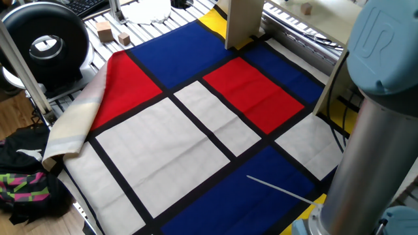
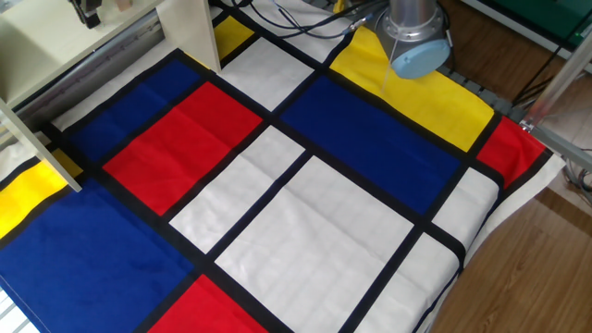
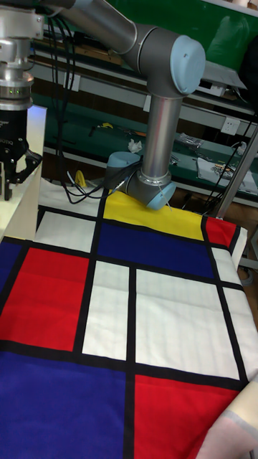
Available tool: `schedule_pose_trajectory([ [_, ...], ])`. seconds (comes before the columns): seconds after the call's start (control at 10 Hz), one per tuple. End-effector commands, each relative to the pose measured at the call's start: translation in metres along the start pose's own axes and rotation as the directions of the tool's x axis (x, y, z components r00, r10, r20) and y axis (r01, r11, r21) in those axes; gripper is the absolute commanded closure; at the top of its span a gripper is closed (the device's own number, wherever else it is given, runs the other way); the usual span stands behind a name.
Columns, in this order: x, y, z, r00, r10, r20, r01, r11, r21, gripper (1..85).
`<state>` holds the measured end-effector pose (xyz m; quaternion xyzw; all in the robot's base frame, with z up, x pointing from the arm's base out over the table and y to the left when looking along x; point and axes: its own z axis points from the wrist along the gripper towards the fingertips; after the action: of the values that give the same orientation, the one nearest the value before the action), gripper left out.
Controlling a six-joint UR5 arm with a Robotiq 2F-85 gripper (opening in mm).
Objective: Take the object down from the shelf
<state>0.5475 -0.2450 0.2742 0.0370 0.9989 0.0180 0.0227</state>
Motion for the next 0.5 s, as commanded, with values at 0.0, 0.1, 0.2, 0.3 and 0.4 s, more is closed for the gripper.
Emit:
schedule_pose_trajectory([
  [0.0, 0.0071, 0.0099, -0.0132, 1.0, -0.007, 0.012, 0.007, 1.0, -0.026, 52.0],
  [0.1, 0.0071, 0.0128, -0.0143, 1.0, -0.009, 0.017, 0.01, 0.999, -0.038, 51.3],
  [0.2, 0.0083, 0.0138, -0.0147, 1.0, -0.012, 0.015, 0.013, 0.999, -0.043, 49.0],
  [0.3, 0.0111, 0.0135, -0.0151, 1.0, -0.015, 0.013, 0.016, 0.999, -0.04, 48.0],
  [0.4, 0.0145, 0.012, -0.0143, 1.0, -0.022, 0.011, 0.022, 0.999, -0.038, 47.3],
])
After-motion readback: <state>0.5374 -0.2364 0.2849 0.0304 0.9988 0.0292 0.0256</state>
